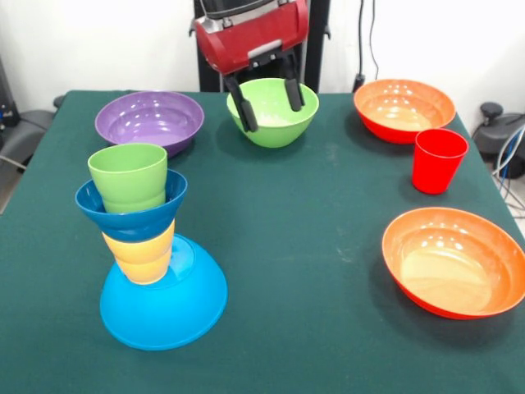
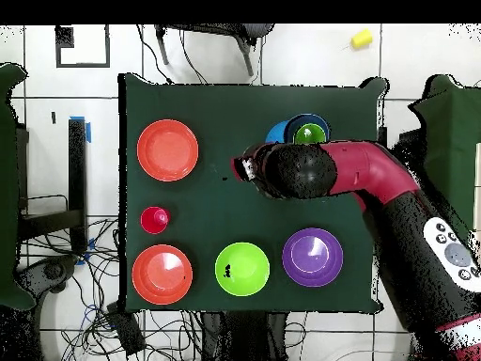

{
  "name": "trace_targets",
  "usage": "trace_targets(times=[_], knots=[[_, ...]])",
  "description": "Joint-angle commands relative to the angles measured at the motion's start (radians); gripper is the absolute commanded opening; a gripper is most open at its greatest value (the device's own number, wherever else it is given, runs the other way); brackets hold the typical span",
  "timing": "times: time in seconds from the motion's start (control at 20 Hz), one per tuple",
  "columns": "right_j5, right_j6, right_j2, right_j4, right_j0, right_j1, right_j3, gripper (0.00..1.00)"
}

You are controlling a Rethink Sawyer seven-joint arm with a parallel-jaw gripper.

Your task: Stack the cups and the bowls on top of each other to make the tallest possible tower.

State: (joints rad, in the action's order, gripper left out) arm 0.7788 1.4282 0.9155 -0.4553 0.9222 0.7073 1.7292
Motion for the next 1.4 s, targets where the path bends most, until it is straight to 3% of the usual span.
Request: trace_targets(times=[0.05, 0.4, 0.6, 0.85, 1.05, 1.4], knots=[[0.115, -0.396, 0.053, -0.145, 0.025, -0.005, 0.125, 1.0], [0.05, -0.3, -0.039, -0.319, -0.027, -0.034, 0.104, 1.0], [0.048, -0.259, -0.057, -0.363, -0.045, -0.058, 0.096, 1.0], [0.079, -0.169, -0.123, -0.417, -0.119, -0.099, 0.038, 1.0], [0.175, -0.146, -0.18, -0.408, -0.165, -0.103, 0.004, 1.0], [0.216, -0.173, -0.203, -0.378, -0.172, -0.089, 0.01, 1.0]])
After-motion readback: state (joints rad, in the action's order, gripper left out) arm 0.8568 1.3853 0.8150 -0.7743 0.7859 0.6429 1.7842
